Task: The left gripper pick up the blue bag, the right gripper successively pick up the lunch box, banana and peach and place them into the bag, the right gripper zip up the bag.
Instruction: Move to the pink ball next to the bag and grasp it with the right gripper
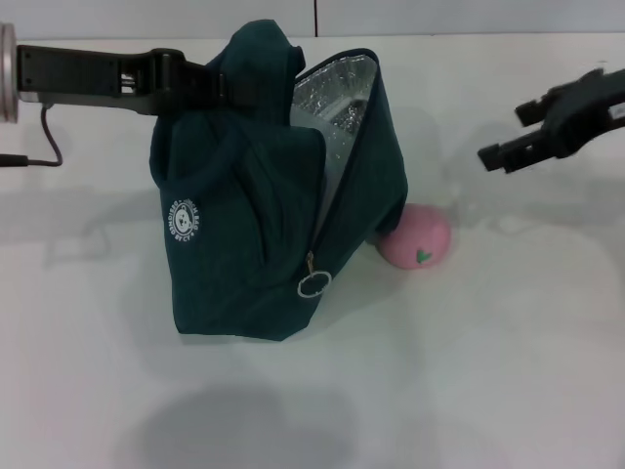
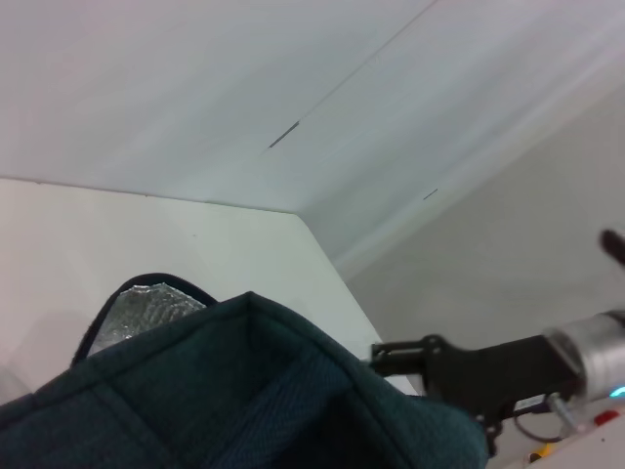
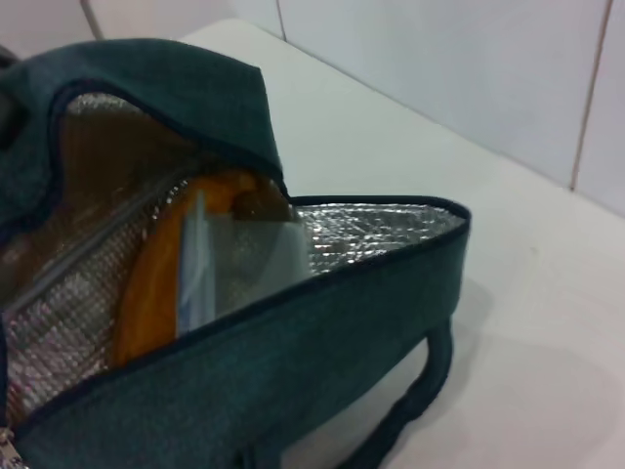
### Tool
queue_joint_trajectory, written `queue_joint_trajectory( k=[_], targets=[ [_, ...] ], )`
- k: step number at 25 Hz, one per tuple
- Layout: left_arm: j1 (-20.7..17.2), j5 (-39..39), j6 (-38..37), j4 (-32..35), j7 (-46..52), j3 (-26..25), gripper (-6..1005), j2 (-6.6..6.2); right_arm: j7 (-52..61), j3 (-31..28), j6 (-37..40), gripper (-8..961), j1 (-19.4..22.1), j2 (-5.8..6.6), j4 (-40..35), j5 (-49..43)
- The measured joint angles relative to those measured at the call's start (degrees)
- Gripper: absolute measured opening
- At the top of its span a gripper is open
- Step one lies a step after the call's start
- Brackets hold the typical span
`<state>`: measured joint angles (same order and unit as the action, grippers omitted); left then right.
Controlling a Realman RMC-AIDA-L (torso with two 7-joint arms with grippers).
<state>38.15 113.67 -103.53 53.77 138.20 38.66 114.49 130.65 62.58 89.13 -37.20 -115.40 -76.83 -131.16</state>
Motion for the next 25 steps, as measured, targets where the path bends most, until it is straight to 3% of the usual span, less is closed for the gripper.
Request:
queue_joint_trajectory(
  k=[7, 15, 25],
  targets=[
    [0.98, 0.0, 0.47, -2.3, -0.99, 0.23, 31, -0.32, -2.07, 3.08, -4.27, 845, -3.32, -0.35, 10.9, 0.99],
    [1.27, -0.02, 0.68, -2.32, -1.14, 0.31, 31, -0.58, -4.65, 9.87, -11.28, 844, -3.61, -0.38, 15.1, 3.99],
    [1.89, 0.34, 0.7, -2.44, -1.72, 0.44, 31, -0.66, -4.34, 10.73, -13.44, 844, -10.06, -0.15, 25.43, 3.71]
  ],
)
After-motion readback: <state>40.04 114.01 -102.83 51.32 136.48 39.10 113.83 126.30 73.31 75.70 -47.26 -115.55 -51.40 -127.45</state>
